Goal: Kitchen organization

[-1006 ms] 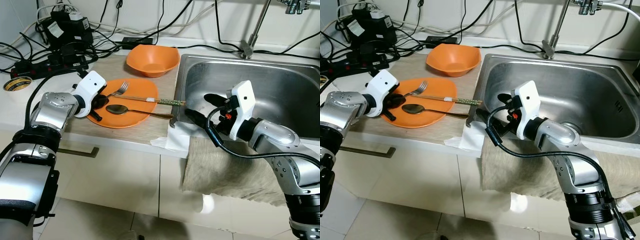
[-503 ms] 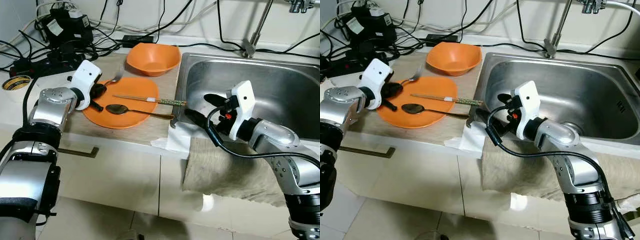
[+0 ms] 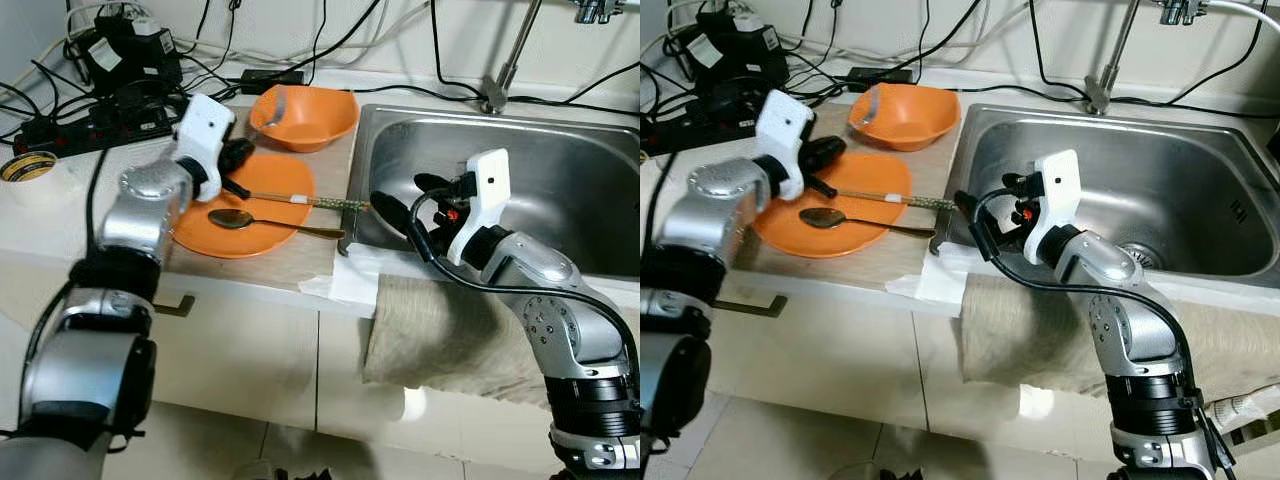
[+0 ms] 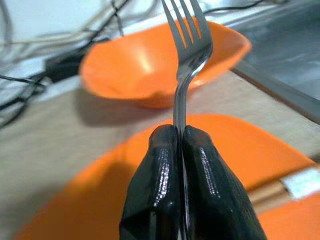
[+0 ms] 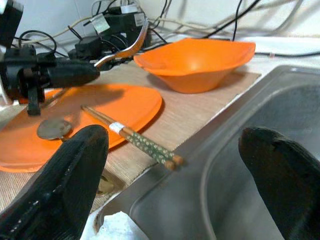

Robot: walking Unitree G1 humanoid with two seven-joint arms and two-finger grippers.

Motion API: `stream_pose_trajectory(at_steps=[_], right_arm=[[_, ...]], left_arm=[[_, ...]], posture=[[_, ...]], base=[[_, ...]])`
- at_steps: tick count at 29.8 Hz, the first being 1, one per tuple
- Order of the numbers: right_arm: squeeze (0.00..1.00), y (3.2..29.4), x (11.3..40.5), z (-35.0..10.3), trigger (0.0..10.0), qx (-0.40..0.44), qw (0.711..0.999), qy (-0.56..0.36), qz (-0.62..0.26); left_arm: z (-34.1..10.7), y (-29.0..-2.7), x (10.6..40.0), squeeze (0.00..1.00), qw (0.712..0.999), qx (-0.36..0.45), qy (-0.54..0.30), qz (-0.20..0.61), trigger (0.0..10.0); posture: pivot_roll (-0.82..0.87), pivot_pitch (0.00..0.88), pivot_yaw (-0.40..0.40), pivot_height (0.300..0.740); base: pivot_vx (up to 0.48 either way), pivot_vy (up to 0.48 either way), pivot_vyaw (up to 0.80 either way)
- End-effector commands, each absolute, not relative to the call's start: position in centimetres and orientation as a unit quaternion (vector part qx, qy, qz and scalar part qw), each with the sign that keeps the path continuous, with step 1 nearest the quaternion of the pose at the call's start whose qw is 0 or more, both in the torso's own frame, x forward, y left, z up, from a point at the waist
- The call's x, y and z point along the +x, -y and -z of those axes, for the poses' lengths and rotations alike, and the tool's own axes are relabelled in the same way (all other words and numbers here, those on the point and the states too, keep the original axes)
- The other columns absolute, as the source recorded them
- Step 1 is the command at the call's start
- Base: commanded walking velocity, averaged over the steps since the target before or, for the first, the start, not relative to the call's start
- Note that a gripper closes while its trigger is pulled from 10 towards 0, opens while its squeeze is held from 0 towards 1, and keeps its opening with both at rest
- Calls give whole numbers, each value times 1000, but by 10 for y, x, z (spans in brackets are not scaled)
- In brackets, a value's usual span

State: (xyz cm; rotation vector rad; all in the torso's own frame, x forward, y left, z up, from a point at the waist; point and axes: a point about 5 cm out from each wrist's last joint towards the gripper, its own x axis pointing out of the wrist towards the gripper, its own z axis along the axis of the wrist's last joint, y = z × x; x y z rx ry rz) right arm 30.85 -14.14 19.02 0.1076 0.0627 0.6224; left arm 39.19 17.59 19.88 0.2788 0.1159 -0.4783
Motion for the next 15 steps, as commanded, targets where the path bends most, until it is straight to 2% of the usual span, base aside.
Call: stream_pose_trajectory(at_steps=[1,15], right_arm=[[0,142,311,-195,10000,59,952,-19,-301],[0,130,316,-209,10000,137,938,-5,-319]], left_arm=[[-208,-172,392,0,960,141,-37,239,0],[-210,-143,386,0,956,121,-6,268,0]], posture=[[-22,0,27,732],[-22,0,28,732]], base=[[0,0,0],[0,0,0]])
